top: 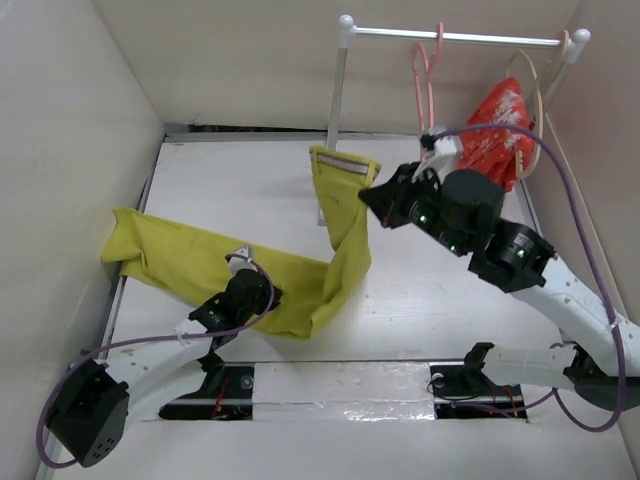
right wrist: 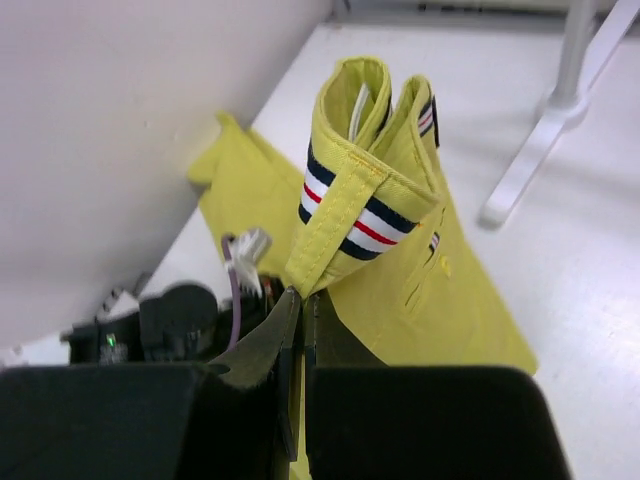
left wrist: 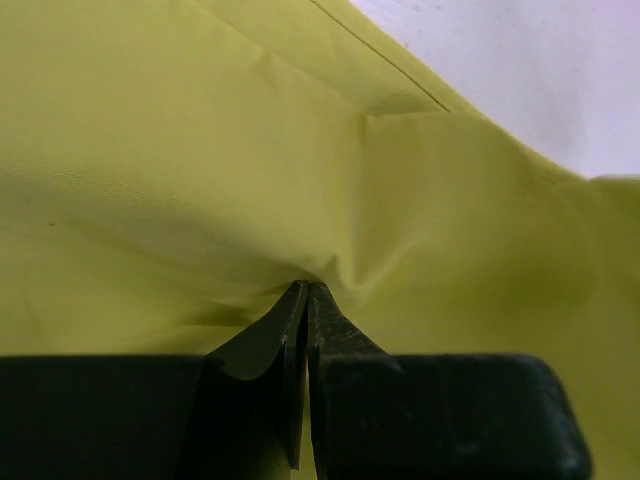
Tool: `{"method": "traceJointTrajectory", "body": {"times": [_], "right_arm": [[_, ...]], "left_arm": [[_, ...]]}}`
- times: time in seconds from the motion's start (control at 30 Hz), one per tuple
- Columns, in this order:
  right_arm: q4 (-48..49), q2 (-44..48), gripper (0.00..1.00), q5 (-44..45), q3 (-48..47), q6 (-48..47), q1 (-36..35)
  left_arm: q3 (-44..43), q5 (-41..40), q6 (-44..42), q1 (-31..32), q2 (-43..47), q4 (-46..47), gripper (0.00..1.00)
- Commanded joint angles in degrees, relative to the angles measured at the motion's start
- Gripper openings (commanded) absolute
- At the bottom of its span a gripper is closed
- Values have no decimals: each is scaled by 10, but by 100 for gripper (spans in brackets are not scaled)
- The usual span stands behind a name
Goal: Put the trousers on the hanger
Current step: Fold the trousers at the center of the board.
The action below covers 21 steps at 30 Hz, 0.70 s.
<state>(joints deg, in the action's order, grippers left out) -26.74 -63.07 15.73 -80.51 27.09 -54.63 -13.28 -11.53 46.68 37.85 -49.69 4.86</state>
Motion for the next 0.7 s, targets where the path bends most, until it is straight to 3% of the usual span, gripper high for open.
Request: {"method": "traceJointTrajectory", "body": {"times": [0.0,0.1,0.27,0.37,0.43,0.67], "right_arm": [[51,7,0,23,-132,-41,52],[10,-15,0,-7,-226,-59,77],[-9,-11,0,-51,-262,-63,109],[-19,-7,0,-72,-266,-62,127],[-34,-11,0,-84,-278,-64,135],[-62,-45,0,-117,-312,-76,152]], "left_arm": [[27,40,10,6,26,22,0],[40,53,17,13,11,59,0],[6,52,46,90,-115,166,0],[-69,29,59,162,-229,198,0],[-173,20,62,207,-320,215,0],[-339,64,82,269,-524,253,0]]}}
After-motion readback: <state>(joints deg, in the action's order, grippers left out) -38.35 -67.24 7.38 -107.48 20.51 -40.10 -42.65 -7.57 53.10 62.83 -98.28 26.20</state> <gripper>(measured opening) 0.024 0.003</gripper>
